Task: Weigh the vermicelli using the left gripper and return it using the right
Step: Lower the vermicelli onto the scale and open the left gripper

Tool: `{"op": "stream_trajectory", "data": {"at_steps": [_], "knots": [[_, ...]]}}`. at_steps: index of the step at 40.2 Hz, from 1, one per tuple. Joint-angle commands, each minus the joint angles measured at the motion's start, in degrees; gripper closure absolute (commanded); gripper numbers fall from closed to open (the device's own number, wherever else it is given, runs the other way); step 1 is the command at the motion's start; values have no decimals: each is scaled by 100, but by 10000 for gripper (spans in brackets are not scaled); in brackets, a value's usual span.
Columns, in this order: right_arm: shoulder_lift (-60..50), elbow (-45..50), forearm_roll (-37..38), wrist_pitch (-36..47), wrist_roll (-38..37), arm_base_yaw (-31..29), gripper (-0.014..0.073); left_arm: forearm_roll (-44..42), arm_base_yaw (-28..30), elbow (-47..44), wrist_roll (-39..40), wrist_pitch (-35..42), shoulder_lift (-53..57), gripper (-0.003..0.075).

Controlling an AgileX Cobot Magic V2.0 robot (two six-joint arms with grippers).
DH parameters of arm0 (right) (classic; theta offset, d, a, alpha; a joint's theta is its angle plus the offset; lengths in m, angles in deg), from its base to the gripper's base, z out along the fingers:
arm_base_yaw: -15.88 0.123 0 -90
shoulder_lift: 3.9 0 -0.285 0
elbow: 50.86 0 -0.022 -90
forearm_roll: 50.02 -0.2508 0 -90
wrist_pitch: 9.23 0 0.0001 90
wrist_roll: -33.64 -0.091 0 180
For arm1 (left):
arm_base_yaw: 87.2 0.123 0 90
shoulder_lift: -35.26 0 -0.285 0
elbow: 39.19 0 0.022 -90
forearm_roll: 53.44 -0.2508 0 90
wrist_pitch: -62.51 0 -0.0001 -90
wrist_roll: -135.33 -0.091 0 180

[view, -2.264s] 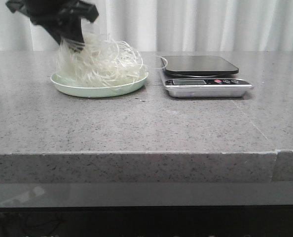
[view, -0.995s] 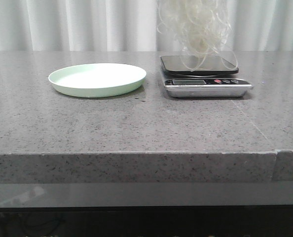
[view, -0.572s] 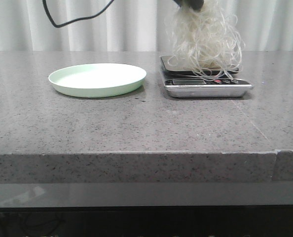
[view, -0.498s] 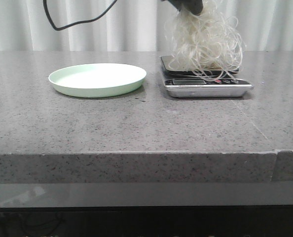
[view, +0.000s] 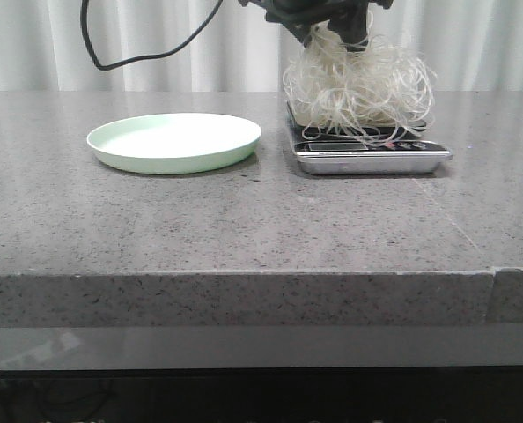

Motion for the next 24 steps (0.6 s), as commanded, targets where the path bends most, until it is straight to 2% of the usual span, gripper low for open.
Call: {"op": "stream_trajectory", "data": {"at_steps": [1,9,24], "knots": [[37,-186,0,328,17,-46,29,-126,-46,204,24,253,673,293],[37,-186,0,328,17,-46,29,-657,-46,204,24,-117,1243,293],[37,-186,0,328,17,-46,29,-655,-46,146,24,-1191,2644,293]]}}
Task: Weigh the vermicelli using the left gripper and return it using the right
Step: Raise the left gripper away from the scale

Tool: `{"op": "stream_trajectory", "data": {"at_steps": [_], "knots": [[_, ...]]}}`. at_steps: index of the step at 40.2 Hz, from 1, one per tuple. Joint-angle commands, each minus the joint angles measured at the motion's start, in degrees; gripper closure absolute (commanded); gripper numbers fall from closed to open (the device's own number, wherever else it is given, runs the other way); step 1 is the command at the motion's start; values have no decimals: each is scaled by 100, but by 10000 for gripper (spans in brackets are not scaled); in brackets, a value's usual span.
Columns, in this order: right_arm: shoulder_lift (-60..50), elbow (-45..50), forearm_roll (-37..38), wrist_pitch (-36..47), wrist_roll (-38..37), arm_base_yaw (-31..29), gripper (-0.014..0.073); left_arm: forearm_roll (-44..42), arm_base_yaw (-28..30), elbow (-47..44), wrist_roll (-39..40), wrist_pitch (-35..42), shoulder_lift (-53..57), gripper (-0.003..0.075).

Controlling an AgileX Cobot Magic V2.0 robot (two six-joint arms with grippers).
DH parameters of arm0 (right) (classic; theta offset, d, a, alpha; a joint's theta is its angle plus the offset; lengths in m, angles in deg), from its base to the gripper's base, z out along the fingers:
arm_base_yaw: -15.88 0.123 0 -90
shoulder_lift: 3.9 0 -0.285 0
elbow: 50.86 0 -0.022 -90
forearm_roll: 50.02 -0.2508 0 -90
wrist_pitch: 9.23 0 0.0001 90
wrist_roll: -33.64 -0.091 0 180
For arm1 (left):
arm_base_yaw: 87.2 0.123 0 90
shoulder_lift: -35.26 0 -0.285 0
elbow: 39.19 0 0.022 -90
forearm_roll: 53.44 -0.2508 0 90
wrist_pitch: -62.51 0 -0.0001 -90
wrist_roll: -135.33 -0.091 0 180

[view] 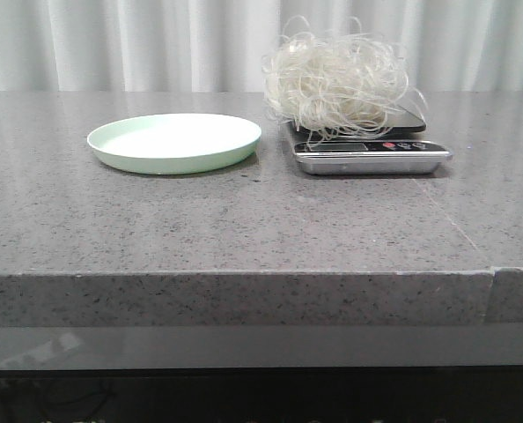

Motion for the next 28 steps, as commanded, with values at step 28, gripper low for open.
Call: {"op": "stream_trajectory", "data": {"at_steps": [28], "knots": [[37,-186,0,328,17,-46,29,19,-46,-5104,24,1423,5055,293]]}}
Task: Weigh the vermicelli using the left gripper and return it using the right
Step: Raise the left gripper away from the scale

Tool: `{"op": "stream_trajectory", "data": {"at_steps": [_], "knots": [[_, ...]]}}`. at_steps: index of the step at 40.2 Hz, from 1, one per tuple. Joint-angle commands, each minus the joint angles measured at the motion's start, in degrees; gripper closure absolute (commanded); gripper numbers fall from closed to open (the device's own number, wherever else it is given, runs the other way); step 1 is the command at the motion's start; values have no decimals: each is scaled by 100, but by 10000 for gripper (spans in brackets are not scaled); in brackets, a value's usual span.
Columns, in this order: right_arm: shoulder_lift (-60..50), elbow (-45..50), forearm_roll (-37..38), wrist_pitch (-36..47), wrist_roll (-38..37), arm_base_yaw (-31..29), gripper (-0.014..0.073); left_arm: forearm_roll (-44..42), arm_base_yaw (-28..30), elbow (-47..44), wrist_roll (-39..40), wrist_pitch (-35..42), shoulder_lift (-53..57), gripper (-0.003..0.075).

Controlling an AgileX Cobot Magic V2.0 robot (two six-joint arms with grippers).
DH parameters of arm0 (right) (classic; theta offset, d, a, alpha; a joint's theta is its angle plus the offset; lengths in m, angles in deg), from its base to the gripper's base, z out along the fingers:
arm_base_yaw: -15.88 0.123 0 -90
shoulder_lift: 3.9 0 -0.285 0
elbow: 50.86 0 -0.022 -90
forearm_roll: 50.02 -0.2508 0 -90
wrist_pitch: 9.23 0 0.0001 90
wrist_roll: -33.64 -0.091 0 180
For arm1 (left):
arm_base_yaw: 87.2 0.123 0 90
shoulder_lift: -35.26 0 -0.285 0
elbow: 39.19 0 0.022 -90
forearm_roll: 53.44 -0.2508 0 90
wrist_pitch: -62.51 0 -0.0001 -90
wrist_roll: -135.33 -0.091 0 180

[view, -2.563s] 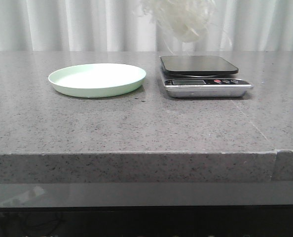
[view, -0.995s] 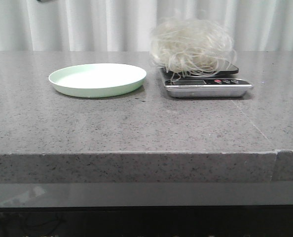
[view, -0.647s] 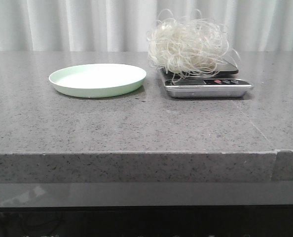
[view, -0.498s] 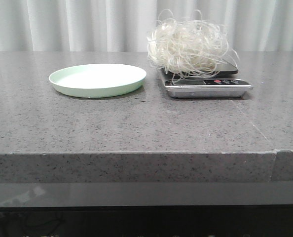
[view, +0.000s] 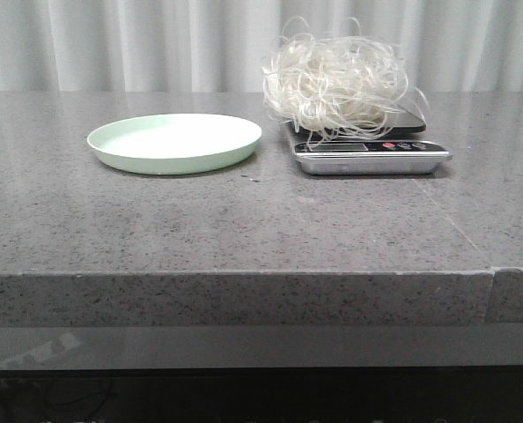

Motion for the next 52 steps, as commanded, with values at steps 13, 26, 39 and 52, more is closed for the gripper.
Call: {"op": "stream_trajectory", "data": {"at_steps": [13,26,39,52], "knots": [[37,-186,0,328,17,-46,29,169,-46,-2136,60,553,2461,293],[37,-186,0,364,17,-46,29,182,-46,-3116,60,553,3684,293],[344,-266,-72,267,180,686,30,182,-46,-3225,60,472,3829,293],[1600,-1305,-72,259,203,1511,30,182,-46,-3225,60,472,3829,293]]}}
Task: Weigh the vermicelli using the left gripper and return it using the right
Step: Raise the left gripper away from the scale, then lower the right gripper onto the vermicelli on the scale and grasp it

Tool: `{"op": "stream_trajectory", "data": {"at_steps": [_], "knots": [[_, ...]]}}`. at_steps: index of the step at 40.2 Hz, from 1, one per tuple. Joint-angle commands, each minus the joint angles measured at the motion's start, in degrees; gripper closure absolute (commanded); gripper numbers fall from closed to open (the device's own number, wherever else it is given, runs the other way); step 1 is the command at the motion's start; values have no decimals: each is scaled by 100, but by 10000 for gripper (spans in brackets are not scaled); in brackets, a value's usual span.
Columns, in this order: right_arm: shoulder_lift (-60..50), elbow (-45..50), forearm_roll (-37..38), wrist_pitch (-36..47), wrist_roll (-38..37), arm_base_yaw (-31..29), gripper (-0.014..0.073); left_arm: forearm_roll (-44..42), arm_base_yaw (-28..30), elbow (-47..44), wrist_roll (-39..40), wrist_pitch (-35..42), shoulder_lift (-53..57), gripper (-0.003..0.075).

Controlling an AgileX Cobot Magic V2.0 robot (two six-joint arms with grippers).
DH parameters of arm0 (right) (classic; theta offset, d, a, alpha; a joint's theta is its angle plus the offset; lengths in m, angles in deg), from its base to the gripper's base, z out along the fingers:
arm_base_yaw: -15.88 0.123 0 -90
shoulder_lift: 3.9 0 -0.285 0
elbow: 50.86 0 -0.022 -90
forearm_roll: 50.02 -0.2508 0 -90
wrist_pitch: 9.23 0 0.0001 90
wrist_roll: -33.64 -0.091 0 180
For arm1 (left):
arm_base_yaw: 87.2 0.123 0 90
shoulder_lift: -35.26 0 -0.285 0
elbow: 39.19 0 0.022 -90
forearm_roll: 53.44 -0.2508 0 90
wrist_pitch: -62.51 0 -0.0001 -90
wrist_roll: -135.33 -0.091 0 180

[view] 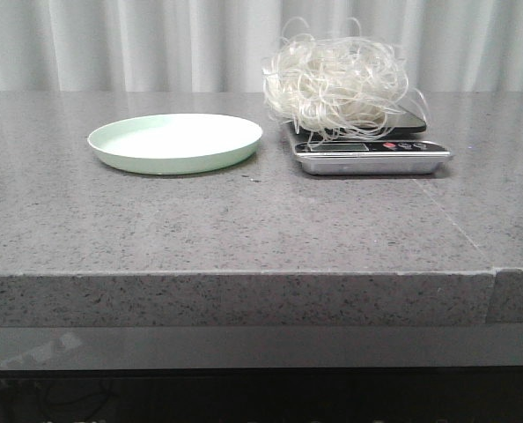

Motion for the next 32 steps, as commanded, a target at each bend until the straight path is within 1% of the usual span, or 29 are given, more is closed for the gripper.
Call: {"op": "stream_trajectory", "data": {"at_steps": [1,7,23,32], "knots": [[400,-571,-2,305,90,171,30,42,-46,146,52,418,-56,293],[1210,-1261,-14,299,102,321,30,42,-46,146,52,418,-56,293],[3191,-3161,-154,230,126,330,30,42,-46,146,52,418,-66,293],[4183,-4204,-250,49,359,330,30,42,-46,146,52,418,-66,293]]}}
